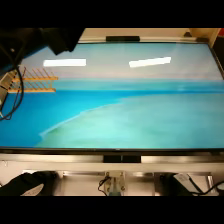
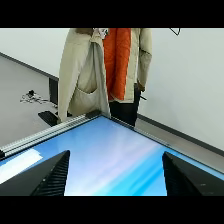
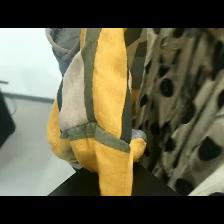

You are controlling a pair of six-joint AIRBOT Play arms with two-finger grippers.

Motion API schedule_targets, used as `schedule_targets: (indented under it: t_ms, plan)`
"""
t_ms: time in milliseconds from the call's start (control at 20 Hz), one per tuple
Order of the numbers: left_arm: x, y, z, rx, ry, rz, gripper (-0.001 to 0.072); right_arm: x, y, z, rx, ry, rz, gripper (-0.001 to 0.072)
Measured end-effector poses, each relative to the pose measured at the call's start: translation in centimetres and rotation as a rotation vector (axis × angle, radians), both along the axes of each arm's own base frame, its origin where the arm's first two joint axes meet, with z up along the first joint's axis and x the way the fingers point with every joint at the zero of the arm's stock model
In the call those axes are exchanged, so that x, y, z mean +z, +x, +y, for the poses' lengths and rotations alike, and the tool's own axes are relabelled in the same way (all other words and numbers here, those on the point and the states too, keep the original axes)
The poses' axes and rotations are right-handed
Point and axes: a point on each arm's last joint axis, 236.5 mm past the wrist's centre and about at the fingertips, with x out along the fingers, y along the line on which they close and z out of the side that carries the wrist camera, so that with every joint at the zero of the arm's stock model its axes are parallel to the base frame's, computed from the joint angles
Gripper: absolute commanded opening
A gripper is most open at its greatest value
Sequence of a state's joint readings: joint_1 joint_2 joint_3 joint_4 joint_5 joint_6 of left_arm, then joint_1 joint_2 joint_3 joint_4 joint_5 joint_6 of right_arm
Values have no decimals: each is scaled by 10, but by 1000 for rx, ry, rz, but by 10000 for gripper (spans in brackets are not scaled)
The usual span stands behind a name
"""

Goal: Fold the shirts.

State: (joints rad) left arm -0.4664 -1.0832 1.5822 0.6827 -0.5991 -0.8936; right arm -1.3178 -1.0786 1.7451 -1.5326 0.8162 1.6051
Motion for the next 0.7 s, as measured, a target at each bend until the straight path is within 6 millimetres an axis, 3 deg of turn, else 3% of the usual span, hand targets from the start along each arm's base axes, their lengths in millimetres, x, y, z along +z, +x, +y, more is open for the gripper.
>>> schedule_targets:
  t_ms: [250, 700]
  plan:
    - [-3, -2, -2, -12, 11, 7, 702, -13, -19, -26, -54, 15, -16, 51]
    - [-4, -3, -3, -19, -8, 40, 702, -28, -19, -62, -69, 2, -29, 51]
